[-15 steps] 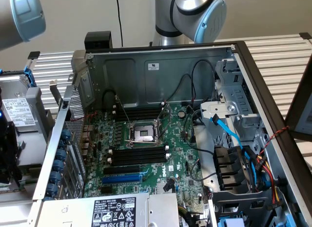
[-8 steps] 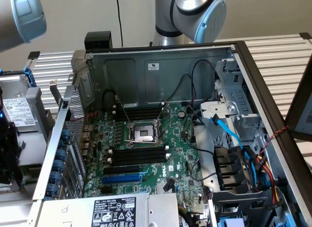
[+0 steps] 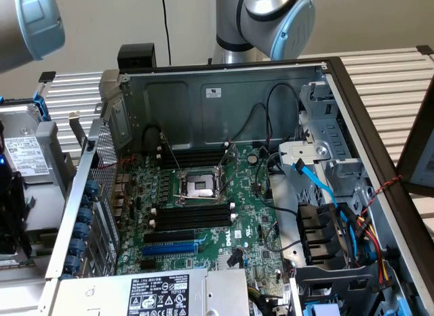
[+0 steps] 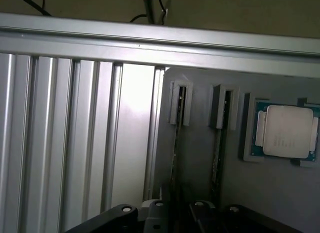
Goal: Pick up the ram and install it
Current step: 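Pick up the ram and move it above insertion slot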
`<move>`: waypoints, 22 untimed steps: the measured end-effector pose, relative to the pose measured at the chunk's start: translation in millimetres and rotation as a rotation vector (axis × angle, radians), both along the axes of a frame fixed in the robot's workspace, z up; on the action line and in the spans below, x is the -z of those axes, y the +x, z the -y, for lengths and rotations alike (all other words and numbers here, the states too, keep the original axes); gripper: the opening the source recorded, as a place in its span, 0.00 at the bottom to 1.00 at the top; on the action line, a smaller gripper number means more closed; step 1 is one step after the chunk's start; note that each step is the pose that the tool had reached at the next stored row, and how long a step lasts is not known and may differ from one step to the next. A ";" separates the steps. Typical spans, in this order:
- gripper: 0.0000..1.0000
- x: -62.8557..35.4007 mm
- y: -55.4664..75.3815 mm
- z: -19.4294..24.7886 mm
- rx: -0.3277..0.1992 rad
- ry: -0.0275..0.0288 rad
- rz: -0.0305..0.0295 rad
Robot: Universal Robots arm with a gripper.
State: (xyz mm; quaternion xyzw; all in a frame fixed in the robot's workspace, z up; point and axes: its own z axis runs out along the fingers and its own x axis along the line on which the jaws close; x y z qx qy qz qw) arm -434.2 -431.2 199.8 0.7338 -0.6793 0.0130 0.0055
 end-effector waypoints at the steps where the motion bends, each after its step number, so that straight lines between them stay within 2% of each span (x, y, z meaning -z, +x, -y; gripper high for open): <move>1: 0.17 0.0 0.0 0.0 0.000 0.0002 0.0001; 22: 0.13 0.5 0.0 0.0 0.000 0.0008 0.0000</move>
